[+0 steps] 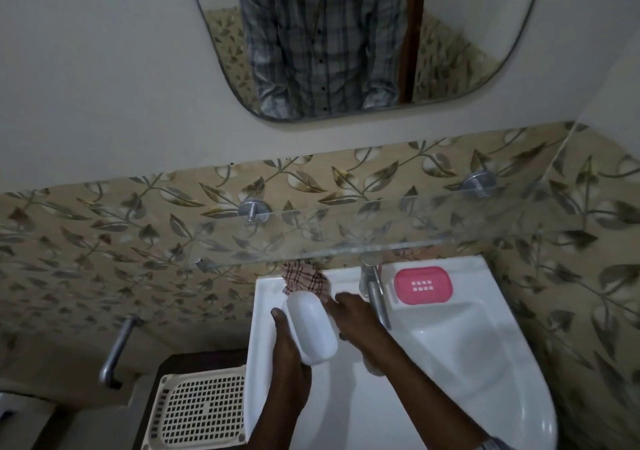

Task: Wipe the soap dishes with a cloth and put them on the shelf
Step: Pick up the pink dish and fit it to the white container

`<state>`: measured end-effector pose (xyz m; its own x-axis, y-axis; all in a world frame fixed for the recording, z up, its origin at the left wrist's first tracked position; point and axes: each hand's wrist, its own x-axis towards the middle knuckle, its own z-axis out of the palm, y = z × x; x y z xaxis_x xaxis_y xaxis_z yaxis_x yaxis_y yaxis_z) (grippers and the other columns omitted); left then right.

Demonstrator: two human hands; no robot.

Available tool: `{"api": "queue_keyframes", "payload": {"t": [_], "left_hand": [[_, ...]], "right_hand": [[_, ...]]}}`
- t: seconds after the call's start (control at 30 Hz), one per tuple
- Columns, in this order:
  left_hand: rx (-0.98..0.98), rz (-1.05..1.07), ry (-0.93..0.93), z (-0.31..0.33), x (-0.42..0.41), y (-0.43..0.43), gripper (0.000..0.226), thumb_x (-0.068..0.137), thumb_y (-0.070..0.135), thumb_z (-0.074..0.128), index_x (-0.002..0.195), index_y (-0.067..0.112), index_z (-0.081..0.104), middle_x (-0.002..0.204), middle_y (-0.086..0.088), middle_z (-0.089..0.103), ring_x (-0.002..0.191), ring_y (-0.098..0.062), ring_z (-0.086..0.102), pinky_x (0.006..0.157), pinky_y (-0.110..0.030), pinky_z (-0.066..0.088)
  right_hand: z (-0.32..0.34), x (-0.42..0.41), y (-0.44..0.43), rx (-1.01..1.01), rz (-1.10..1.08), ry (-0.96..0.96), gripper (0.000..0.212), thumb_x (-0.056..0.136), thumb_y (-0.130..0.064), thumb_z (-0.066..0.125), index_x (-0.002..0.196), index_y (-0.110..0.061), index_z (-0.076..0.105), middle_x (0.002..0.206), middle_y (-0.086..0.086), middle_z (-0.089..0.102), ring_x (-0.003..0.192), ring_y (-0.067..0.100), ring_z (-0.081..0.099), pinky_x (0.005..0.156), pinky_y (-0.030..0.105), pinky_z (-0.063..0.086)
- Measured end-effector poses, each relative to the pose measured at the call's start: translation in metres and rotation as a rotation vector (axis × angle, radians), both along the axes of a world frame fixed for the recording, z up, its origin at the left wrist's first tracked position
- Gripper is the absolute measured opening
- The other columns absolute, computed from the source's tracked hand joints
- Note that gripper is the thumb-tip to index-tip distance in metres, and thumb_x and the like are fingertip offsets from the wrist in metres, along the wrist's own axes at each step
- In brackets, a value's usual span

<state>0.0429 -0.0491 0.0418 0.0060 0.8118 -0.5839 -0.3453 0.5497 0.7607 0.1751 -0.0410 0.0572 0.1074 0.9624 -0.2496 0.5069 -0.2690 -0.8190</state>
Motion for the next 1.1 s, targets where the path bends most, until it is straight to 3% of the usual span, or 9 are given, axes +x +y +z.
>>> {"api": "queue_keyframes", "payload": {"t": [0.07, 0.2, 0.3, 0.43, 0.6, 0.83, 0.93, 1.03, 1.1], "left_hand": [[-0.02, 0.022, -0.095, 0.005, 0.012, 0.008, 0.079, 0.09, 0.072, 0.042, 0.137, 0.01, 0.054, 0.117, -0.019, 0.071, 0.105, -0.032, 0.068, 0.084, -0.045, 0.057], [0.033, -0.066, -0.105, -0.006, 0.024, 0.015, 0.086, 0.085, 0.078, 0.046, 0.146, 0.018, 0.047, 0.126, -0.011, 0.066, 0.117, -0.031, 0.064, 0.099, -0.051, 0.052], [-0.025, -0.093, -0.282, -0.006, 0.022, 0.017, 0.075, 0.084, 0.073, 0.053, 0.142, 0.025, 0.055, 0.141, -0.011, 0.061, 0.126, -0.037, 0.056, 0.107, -0.055, 0.043], [-0.034, -0.054, -0.232, 0.003, 0.019, 0.016, 0.058, 0.093, 0.049, 0.051, 0.14, 0.014, 0.055, 0.12, -0.019, 0.065, 0.096, -0.039, 0.062, 0.09, -0.054, 0.048], [-0.005, -0.069, -0.205, 0.007, 0.02, 0.018, 0.047, 0.094, 0.036, 0.047, 0.131, 0.008, 0.057, 0.092, -0.017, 0.062, 0.08, -0.037, 0.06, 0.08, -0.05, 0.051], [0.057, -0.11, -0.206, 0.015, 0.017, 0.023, 0.043, 0.091, 0.035, 0.046, 0.117, 0.008, 0.066, 0.097, -0.016, 0.064, 0.079, -0.032, 0.061, 0.076, -0.045, 0.05], [0.069, -0.125, -0.226, 0.021, 0.017, 0.02, 0.036, 0.091, 0.029, 0.046, 0.1, 0.012, 0.076, 0.092, -0.015, 0.066, 0.076, -0.03, 0.061, 0.074, -0.044, 0.049], [0.085, -0.179, -0.204, 0.038, 0.016, 0.014, 0.035, 0.09, 0.023, 0.049, 0.083, 0.019, 0.082, 0.083, -0.01, 0.07, 0.07, -0.025, 0.064, 0.066, -0.039, 0.052], [0.091, -0.226, -0.165, 0.056, 0.013, 0.009, 0.024, 0.086, 0.021, 0.057, 0.096, 0.014, 0.079, 0.082, -0.009, 0.07, 0.068, -0.021, 0.067, 0.06, -0.035, 0.055]], "right_hand": [[0.001, 0.005, -0.019, -0.062, 0.02, 0.015, 0.036, 0.092, -0.049, 0.055, 0.099, -0.015, 0.064, 0.094, 0.001, 0.061, 0.094, 0.017, 0.062, 0.078, 0.031, 0.048], [0.007, 0.046, -0.033, 0.281, -0.34, -0.068, 0.02, 0.088, -0.018, 0.062, 0.071, -0.009, 0.065, 0.065, 0.006, 0.067, 0.063, 0.014, 0.061, 0.057, 0.025, 0.036], [-0.001, 0.11, -0.033, 0.23, -0.658, -0.264, 0.017, 0.087, -0.005, 0.062, 0.1, -0.004, 0.072, 0.097, 0.018, 0.072, 0.092, 0.032, 0.066, 0.075, 0.03, 0.046], [-0.041, 0.165, -0.021, -0.02, -0.252, -0.591, 0.065, 0.084, 0.0, 0.057, 0.146, 0.0, 0.036, 0.153, 0.024, 0.033, 0.142, 0.035, 0.03, 0.117, 0.039, 0.025], [-0.068, 0.185, 0.004, -0.191, 0.176, -0.837, 0.097, 0.085, -0.016, 0.064, 0.156, -0.019, -0.002, 0.164, 0.01, -0.003, 0.151, 0.032, -0.002, 0.121, 0.052, 0.012], [-0.069, 0.195, 0.01, -0.146, 0.213, -0.863, 0.1, 0.079, -0.031, 0.076, 0.156, -0.025, 0.011, 0.16, 0.008, 0.017, 0.146, 0.031, 0.015, 0.114, 0.05, 0.029], [-0.062, 0.199, 0.0, -0.141, 0.17, -0.736, 0.104, 0.071, -0.036, 0.083, 0.154, -0.025, 0.021, 0.15, 0.01, 0.027, 0.137, 0.033, 0.025, 0.105, 0.045, 0.04], [-0.037, 0.2, -0.015, -0.112, 0.1, -0.588, 0.112, 0.062, -0.045, 0.089, 0.152, -0.019, 0.029, 0.141, 0.014, 0.033, 0.128, 0.034, 0.031, 0.106, 0.036, 0.035], [-0.01, 0.197, -0.027, -0.051, 0.016, -0.514, 0.112, 0.058, -0.047, 0.091, 0.15, -0.018, 0.035, 0.141, 0.015, 0.037, 0.129, 0.033, 0.033, 0.108, 0.032, 0.03]]}}
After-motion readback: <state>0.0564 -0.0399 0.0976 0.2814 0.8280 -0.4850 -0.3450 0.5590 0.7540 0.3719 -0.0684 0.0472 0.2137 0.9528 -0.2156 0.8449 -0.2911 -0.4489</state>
